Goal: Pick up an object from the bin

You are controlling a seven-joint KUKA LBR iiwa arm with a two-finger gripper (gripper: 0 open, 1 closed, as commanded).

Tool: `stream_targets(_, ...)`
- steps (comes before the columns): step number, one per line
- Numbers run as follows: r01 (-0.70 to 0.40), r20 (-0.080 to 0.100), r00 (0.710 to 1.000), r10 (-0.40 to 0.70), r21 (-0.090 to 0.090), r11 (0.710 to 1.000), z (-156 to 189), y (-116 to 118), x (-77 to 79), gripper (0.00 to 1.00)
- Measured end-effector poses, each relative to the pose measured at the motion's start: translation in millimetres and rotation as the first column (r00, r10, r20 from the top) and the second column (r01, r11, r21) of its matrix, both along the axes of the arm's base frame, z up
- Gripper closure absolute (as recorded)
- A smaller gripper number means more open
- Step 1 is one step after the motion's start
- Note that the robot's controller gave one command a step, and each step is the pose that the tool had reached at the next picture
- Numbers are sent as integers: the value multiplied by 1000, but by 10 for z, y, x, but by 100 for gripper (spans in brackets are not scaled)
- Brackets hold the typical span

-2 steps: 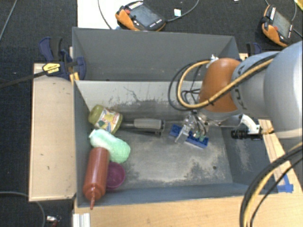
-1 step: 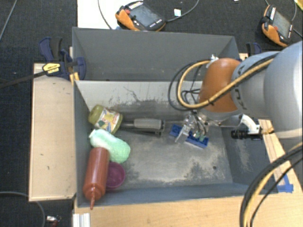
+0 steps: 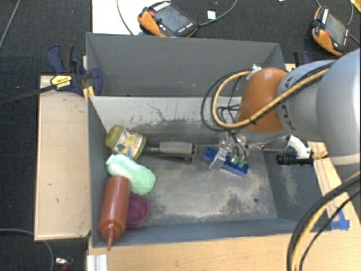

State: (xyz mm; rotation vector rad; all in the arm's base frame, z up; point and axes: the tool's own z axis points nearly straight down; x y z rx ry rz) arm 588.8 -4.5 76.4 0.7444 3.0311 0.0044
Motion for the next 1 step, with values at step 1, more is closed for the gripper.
stream_targets(1, -3, -3, 1000, 3, 0, 1000, 708, -2, -6, 100)
